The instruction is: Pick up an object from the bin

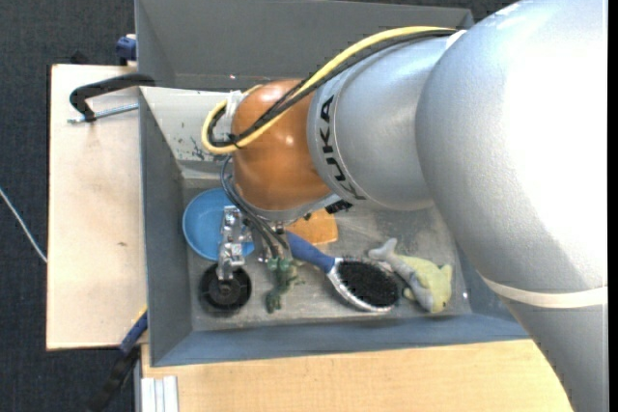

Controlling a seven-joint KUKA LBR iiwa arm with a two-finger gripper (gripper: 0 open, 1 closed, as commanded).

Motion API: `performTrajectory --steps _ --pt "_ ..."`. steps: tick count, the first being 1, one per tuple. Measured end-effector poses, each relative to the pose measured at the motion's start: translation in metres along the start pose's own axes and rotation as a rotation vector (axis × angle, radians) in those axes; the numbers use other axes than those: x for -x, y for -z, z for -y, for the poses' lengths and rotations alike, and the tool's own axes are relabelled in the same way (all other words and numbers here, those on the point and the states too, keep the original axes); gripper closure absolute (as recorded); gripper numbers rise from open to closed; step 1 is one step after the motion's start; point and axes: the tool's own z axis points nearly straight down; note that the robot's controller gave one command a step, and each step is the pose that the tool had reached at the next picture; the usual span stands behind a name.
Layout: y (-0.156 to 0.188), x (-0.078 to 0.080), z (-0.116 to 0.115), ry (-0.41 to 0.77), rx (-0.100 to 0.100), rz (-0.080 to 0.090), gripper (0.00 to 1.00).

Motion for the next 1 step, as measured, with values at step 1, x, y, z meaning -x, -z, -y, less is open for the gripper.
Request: performTrajectory --steps 1 --pt "0.1354 -0.0054 0.0122 0.010 -0.001 0.011 1.00"
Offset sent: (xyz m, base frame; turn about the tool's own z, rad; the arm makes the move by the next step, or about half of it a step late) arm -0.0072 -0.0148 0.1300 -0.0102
